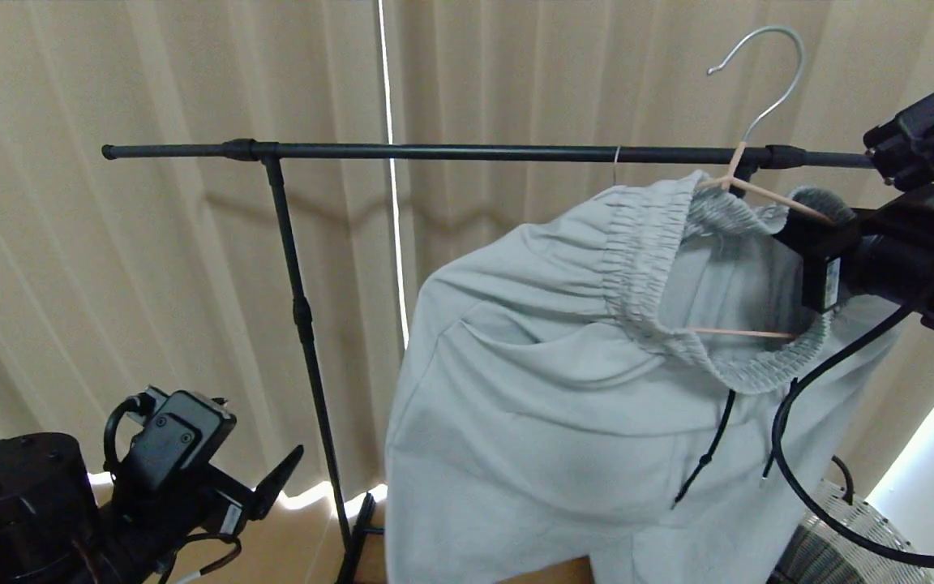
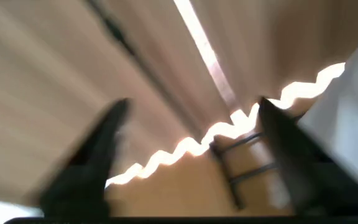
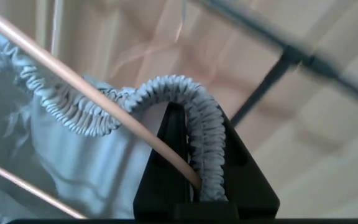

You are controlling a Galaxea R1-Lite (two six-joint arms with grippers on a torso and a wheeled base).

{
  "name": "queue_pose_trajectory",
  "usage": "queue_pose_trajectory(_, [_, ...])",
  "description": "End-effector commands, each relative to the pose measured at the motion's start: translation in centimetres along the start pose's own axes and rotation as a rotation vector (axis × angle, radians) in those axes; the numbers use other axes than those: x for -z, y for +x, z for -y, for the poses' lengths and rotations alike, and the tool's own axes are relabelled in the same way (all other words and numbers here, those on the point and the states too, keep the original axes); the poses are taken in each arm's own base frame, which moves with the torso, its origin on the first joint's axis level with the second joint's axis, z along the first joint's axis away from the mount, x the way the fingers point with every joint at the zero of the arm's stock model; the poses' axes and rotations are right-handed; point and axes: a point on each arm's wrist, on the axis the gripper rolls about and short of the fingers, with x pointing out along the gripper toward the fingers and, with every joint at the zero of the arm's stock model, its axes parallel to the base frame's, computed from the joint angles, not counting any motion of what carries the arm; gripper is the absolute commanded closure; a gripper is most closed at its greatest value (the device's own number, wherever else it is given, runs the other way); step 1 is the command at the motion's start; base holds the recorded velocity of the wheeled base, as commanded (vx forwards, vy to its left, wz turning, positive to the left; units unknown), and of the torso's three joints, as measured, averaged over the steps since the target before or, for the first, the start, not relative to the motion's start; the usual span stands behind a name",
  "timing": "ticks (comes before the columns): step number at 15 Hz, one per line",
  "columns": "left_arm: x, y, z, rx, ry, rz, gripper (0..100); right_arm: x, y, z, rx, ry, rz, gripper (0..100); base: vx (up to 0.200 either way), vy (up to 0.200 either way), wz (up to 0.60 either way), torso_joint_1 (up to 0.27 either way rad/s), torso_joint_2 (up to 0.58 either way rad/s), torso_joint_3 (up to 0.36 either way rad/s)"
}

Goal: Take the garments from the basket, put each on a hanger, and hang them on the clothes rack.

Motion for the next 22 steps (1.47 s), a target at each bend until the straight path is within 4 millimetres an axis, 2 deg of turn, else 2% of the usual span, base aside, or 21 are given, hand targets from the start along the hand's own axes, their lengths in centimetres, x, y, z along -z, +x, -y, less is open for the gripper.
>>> queue_pose_trajectory(1, [-1.3,-1.2,-0.2,0.008,-0.02,0.09,0,0.5,-0.1,-0.2,-0.003,-0.002,-0.046,100,0.0,0.0,0.0,0.0,0.0,0.0])
queue_pose_trajectory(2, [-2.0,-2.1,-0.7,-0.017,-0.023,0.142,0,1.2,-0.5,-0.3,0.006,-0.007,-0.113,100,0.0,0.0,0.0,0.0,0.0,0.0])
queue_pose_trajectory(3, [-2.0,-2.1,-0.7,-0.017,-0.023,0.142,0,1.2,-0.5,-0.3,0.006,-0.007,-0.113,100,0.0,0.0,0.0,0.0,0.0,0.0])
queue_pose_trajectory(4, [-2.9,-3.1,-1.5,-0.061,-0.04,0.208,0,2.2,-1.3,-0.5,0.023,-0.018,-0.21,100,0.0,0.0,0.0,0.0,0.0,0.0])
queue_pose_trajectory(6, [-3.1,-4.8,-2.4,-0.123,-0.063,0.234,0,3.2,-2.0,-0.8,0.059,-0.029,-0.268,100,0.0,0.0,0.0,0.0,0.0,0.0])
queue_pose_trajectory(9, [-2.8,-6.1,-4.0,-0.182,-0.185,0.132,0,4.2,-2.3,-0.9,0.134,-0.045,-0.328,100,0.0,0.0,0.0,0.0,0.0,0.0])
queue_pose_trajectory(13, [-4.1,-7.5,-5.0,-0.165,-0.404,0.077,0,4.4,-2.9,-0.8,0.186,-0.051,-0.34,100,0.0,0.0,0.0,0.0,0.0,0.0])
queue_pose_trajectory(18, [-4.3,-8.0,-5.1,-0.161,-0.43,0.098,0,4.6,-4.1,-0.5,0.219,-0.054,-0.347,100,0.0,0.0,0.0,0.0,0.0,0.0])
queue_pose_trajectory(22, [-4.6,-8.0,-5.3,-0.169,-0.437,0.107,0,5.2,-4.3,-0.8,0.212,-0.058,-0.365,100,0.0,0.0,0.0,0.0,0.0,0.0])
